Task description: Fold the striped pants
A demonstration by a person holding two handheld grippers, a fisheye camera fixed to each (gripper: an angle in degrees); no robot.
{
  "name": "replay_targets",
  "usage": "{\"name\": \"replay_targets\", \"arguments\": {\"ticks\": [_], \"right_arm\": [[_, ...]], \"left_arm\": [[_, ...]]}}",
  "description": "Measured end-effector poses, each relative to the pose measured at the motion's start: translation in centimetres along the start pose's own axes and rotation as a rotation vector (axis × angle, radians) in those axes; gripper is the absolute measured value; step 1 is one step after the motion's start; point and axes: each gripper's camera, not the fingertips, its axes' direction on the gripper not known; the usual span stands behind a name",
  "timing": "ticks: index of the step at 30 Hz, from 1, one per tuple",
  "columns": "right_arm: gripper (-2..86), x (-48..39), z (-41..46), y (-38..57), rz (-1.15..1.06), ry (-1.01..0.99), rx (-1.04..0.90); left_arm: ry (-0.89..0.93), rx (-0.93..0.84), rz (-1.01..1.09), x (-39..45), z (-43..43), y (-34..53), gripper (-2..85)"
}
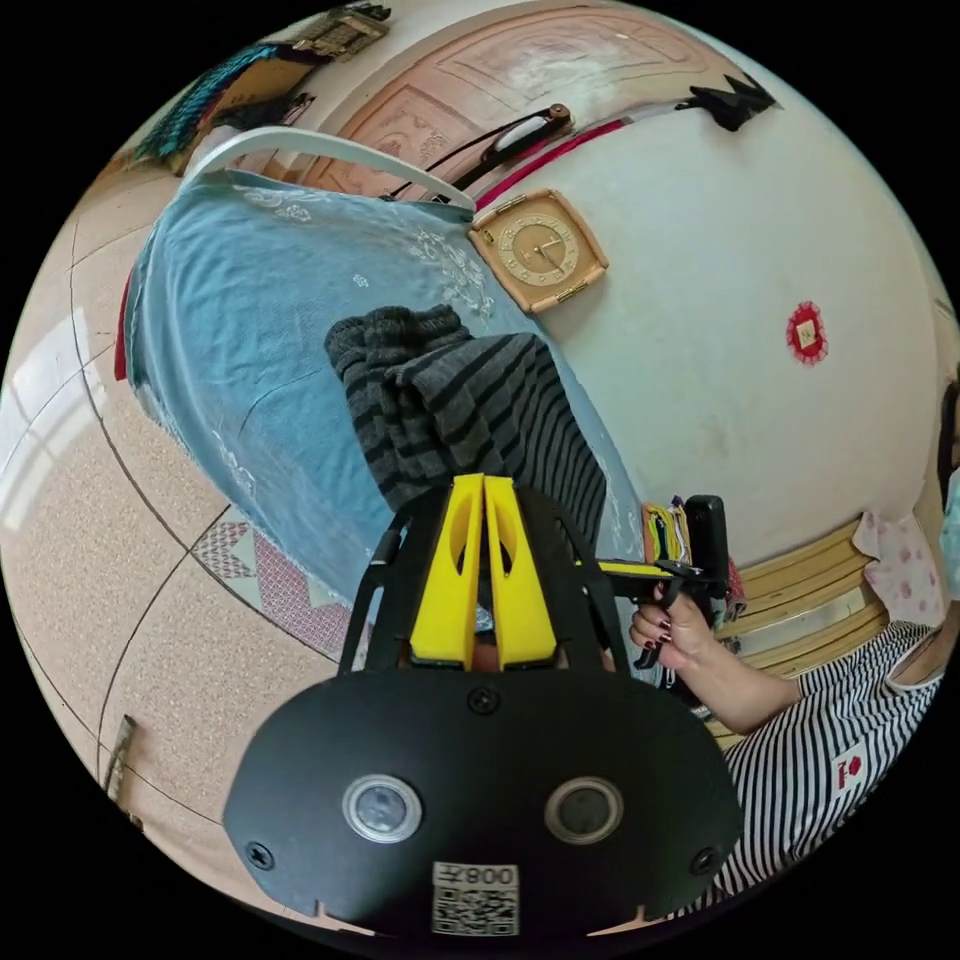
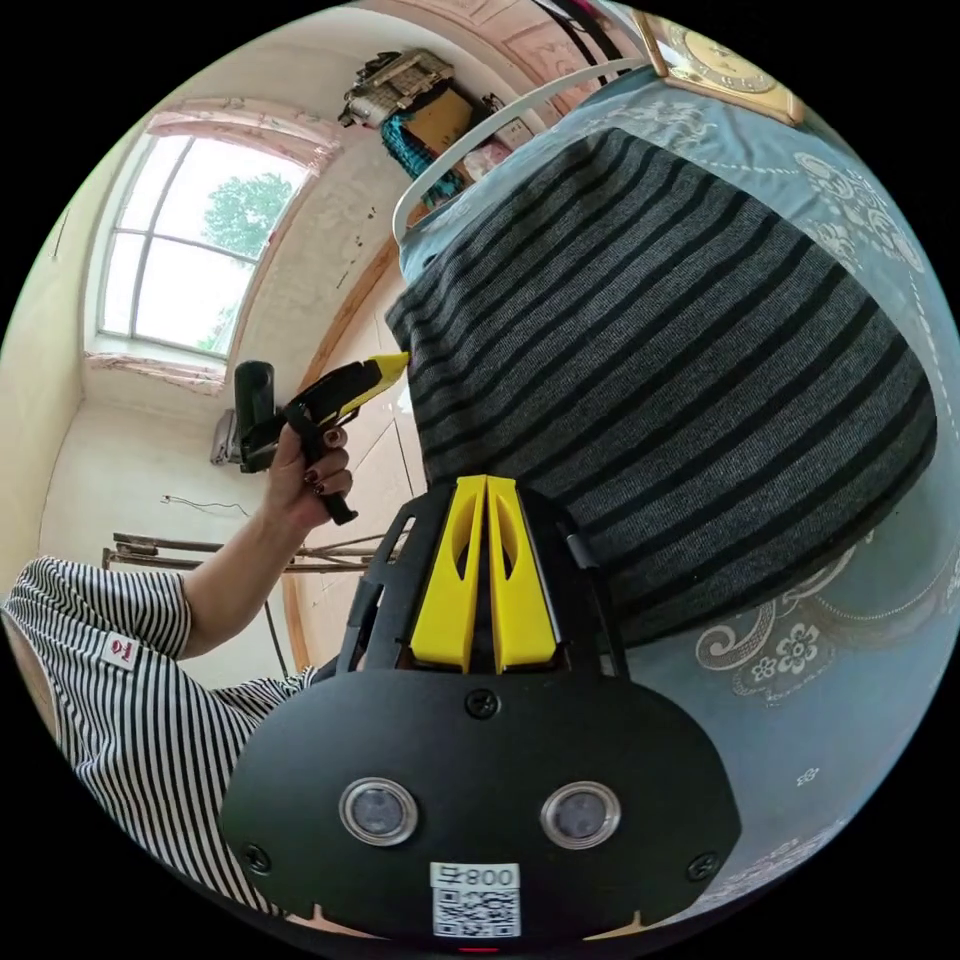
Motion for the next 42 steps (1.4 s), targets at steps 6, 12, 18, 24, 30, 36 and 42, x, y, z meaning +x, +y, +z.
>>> {"name": "replay_targets", "arguments": {"ticks": [6,12,18,24,30,36,42], "right_arm": [[1.2,4.7,-5.6,5.9,0.128,-0.118,0.134],[6.7,12.6,-6.1,14.4,0.418,-0.328,0.213],[11.0,16.3,-4.8,15.8,0.507,-0.495,0.237],[11.1,18.3,-4.9,15.0,0.512,-0.646,0.287],[12.6,19.7,-6.1,15.9,0.536,-0.753,0.343],[13.7,20.8,-6.7,15.9,0.551,-0.77,0.335],[14.7,21.7,-6.9,16.0,0.575,-0.796,0.355]], "left_arm": [[0.17,-0.254,0.067,2.9,2.6,3.9,5.9],[0.256,-0.507,0.07,4.9,8.7,6.5,6.3],[0.26,-0.559,0.056,5.0,10.1,5.9,2.8],[0.306,-0.51,0.048,5.3,9.1,5.4,1.8],[0.341,-0.505,0.029,4.7,9.0,4.9,1.6],[0.394,-0.481,-0.029,3.6,8.9,4.8,1.5],[0.41,-0.483,-0.026,3.4,8.9,4.1,1.4]]}}
